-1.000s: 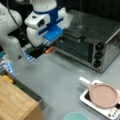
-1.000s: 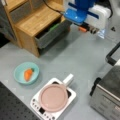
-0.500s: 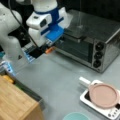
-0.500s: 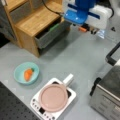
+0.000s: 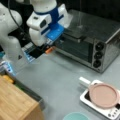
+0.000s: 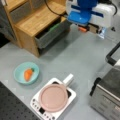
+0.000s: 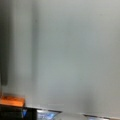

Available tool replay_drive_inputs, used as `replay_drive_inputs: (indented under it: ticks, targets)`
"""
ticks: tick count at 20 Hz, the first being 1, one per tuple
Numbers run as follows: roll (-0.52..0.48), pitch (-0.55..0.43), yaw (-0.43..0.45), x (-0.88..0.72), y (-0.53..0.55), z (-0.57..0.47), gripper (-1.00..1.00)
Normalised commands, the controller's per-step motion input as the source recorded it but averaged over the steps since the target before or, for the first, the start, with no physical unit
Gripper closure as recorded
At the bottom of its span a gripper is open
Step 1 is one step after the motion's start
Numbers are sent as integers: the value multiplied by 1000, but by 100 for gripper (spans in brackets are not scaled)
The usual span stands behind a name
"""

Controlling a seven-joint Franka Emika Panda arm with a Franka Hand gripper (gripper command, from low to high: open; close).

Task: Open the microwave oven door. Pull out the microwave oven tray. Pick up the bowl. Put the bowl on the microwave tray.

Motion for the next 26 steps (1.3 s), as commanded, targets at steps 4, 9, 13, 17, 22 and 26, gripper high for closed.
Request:
replay_drive_inputs:
  ticks: [4, 9, 13, 17, 22, 26]
  targets:
    - [221, 2, 27, -170, 320, -50, -100]
    - [184, -32, -13, -216, 377, -61, -100]
    - [119, -56, -45, -227, 362, -47, -100]
    - [112, -50, -94, -212, 319, -65, -100]
    - [124, -53, -146, -205, 269, -107, -100]
    - [156, -64, -182, -233, 247, -111, -100]
